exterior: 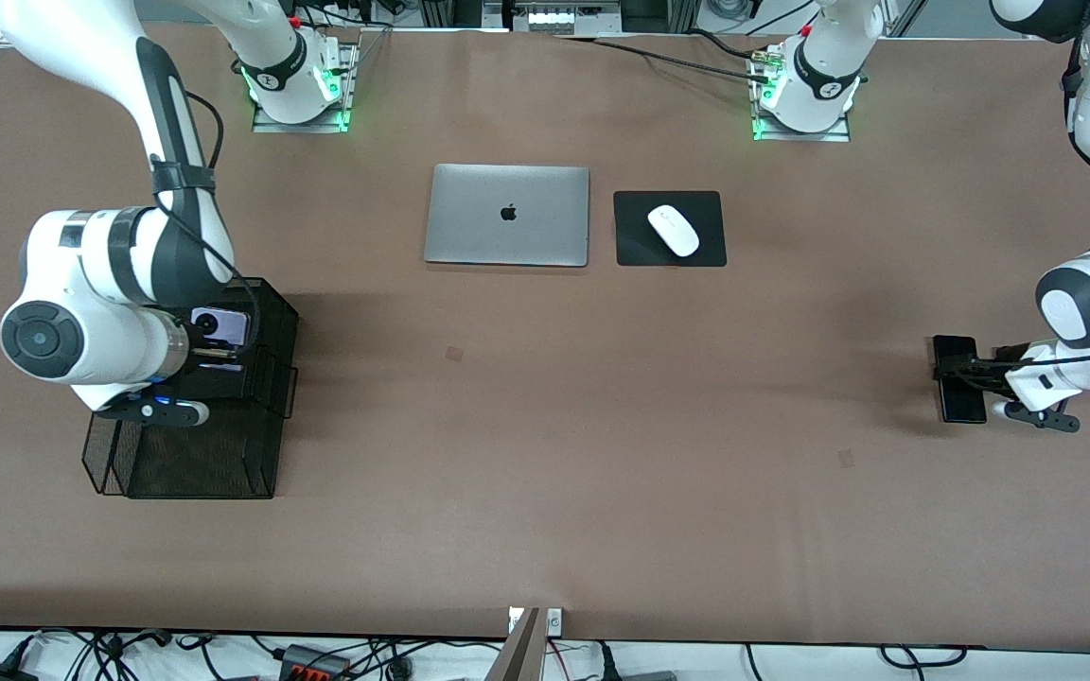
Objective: Place phones with both arms
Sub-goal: 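Carry the white phone into the basket with the right gripper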
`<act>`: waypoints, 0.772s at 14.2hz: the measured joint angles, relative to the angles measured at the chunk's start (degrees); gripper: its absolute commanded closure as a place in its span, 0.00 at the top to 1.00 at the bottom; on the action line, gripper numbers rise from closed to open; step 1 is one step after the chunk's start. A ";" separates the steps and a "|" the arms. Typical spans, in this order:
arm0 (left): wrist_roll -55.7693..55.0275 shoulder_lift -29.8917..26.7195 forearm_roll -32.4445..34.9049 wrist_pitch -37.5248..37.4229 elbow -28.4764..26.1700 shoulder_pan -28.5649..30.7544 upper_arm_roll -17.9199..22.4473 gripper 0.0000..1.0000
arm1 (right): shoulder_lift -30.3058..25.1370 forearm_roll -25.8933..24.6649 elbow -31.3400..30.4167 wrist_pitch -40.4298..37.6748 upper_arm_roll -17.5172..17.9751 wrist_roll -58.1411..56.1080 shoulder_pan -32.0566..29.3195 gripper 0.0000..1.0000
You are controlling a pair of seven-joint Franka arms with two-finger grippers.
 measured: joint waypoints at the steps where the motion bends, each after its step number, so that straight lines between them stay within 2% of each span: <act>1: 0.00 0.15 0.00 0.02 0.01 0.00 -0.02 1.00 | 0.00 0.00 -0.30 0.00 0.01 -0.03 -0.38 0.32; 3: 0.02 0.29 0.00 0.07 0.07 0.00 -0.04 0.99 | -0.01 0.00 -0.67 0.00 0.01 -0.68 -1.32 0.32; 7: 0.48 0.29 2.26 0.54 0.18 0.01 -0.08 0.75 | 0.08 -0.03 -1.43 0.26 -0.02 -6.39 -6.85 0.32; 11: 2.08 0.19 2.88 0.58 0.38 -0.09 -0.18 0.62 | 1.26 -0.03 -1.71 1.73 0.00 -11.39 -11.52 0.32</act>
